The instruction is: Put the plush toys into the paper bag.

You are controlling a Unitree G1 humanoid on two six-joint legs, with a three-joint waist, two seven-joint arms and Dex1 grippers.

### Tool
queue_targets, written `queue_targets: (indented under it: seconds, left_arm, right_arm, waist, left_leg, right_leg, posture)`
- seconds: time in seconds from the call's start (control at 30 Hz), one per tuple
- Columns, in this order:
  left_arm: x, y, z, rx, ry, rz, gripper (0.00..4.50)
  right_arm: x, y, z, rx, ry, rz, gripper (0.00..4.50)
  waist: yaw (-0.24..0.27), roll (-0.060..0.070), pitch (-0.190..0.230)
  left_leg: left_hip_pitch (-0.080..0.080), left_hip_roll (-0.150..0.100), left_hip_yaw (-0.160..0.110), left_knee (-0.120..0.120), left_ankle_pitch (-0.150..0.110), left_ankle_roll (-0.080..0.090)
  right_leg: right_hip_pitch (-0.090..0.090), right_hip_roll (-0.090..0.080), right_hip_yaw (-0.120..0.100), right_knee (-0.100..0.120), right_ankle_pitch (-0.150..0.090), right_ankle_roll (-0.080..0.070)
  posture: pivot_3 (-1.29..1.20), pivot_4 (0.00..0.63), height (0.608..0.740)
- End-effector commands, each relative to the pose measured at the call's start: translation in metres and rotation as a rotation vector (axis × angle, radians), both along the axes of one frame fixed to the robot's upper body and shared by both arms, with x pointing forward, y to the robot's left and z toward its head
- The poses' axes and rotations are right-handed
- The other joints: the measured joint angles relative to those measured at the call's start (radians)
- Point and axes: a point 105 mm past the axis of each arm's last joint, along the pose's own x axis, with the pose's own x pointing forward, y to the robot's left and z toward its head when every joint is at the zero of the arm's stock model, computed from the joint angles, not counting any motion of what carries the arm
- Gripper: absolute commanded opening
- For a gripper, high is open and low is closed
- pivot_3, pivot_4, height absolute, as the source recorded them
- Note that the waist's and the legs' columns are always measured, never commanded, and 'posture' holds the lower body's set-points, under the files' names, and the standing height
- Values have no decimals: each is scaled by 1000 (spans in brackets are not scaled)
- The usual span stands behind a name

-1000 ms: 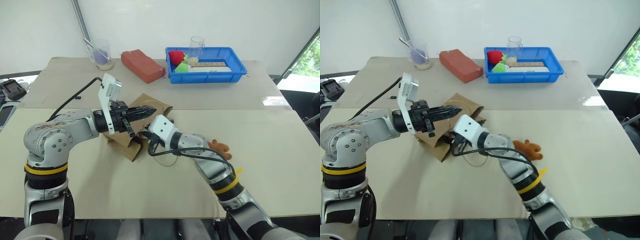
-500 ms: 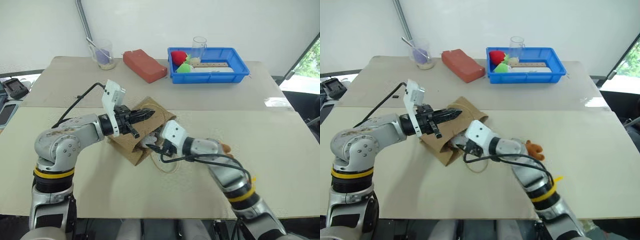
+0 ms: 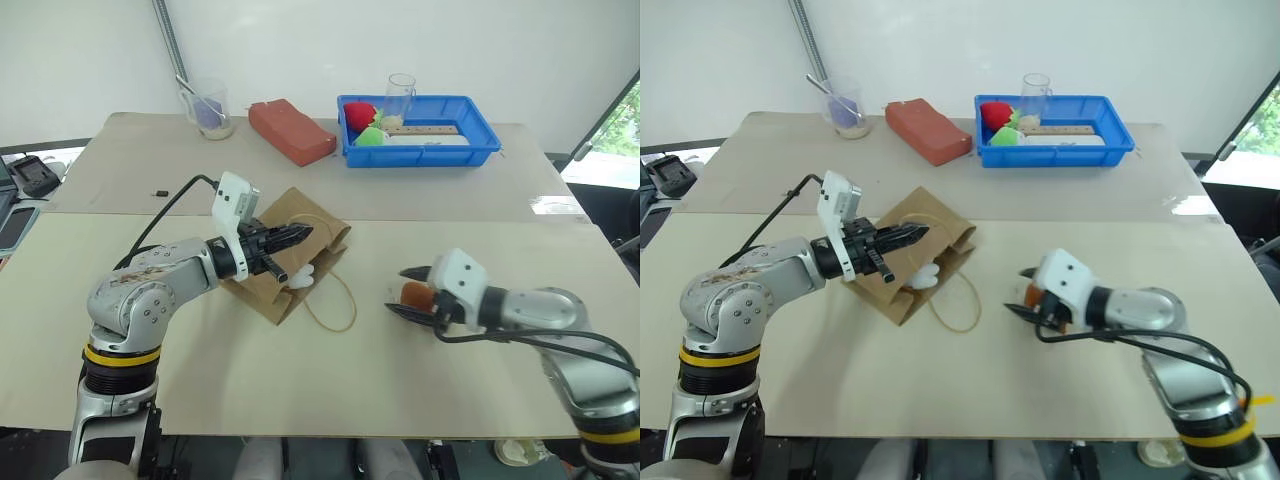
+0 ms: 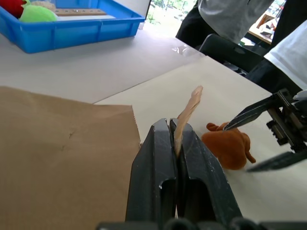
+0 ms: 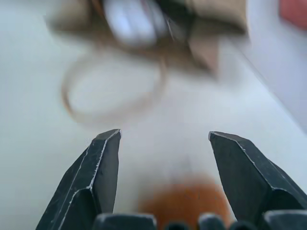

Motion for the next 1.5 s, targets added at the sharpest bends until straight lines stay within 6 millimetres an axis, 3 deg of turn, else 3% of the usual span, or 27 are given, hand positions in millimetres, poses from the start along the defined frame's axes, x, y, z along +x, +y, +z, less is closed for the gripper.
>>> queue_targets:
  seconds: [0.03,0.17,0.27,0.37,0.57,0.63,0.8,0.9,1.27,1.5]
  left_arm:
    - [-7,-1,14,-10,-56,-40,0]
    - [-10,0,13,3,-47,-70,0]
    - [-11,1,13,9,-46,-78,0]
    - [-11,2,14,14,-51,-79,0]
    - [-11,6,15,14,-47,-73,0]
    - [-12,8,15,13,-38,-78,0]
    - [-11,8,17,11,-31,-92,0]
    - [-9,6,19,8,-32,-102,0]
    - [-15,-4,22,10,-20,-170,0]
    - [-18,-9,21,-3,-11,-194,0]
  right_arm:
    - [-3,-20,-4,-96,-46,-17,3278]
    - [3,-40,-34,-240,-34,-49,3278]
    - [11,-42,-42,-251,-47,-70,3278]
    - [20,-40,-47,-251,-75,-89,2476]
    - [23,-40,-45,-233,-105,-108,425]
    - [22,-34,-38,-197,-111,-89,67]
    - [3,30,-2,-16,-83,119,67]
    - [0,56,5,27,-69,166,67]
    - [38,113,7,102,-103,84,67]
    - [47,134,10,175,-63,50,67]
  waist:
    - [-3,0,0]
    - [-7,0,0]
    - [-6,0,0]
    - [-5,0,0]
    - [-2,0,0]
    - [-4,0,0]
    - [-12,0,0]
    - [-8,0,0]
    - [-4,0,0]
    - [-5,0,0]
  left_leg:
    - [0,0,0,0,0,0]
    - [1,0,1,0,0,0]
    - [3,0,1,0,0,0]
    - [3,0,1,0,0,0]
    - [3,0,1,1,0,0]
    - [3,0,1,1,0,0]
    - [4,1,1,0,0,0]
    - [4,1,0,1,0,0]
    - [0,0,0,1,0,0]
    - [1,0,0,1,0,0]
  right_leg:
    - [0,0,0,0,0,0]
    - [0,0,1,0,0,0]
    - [2,1,1,1,0,0]
    - [3,1,1,0,0,0]
    - [3,0,1,0,0,0]
    - [3,0,1,1,0,0]
    - [2,1,1,2,0,0]
    - [2,2,1,3,0,0]
    - [-2,0,0,3,0,0]
    - [-2,0,0,4,0,0]
  posture:
    - [0,150,740]
    - [0,150,740]
    - [0,150,740]
    - [0,150,740]
    - [0,150,740]
    - [0,150,740]
    - [0,150,740]
    - [0,150,740]
    - [0,150,740]
    - [0,150,740]
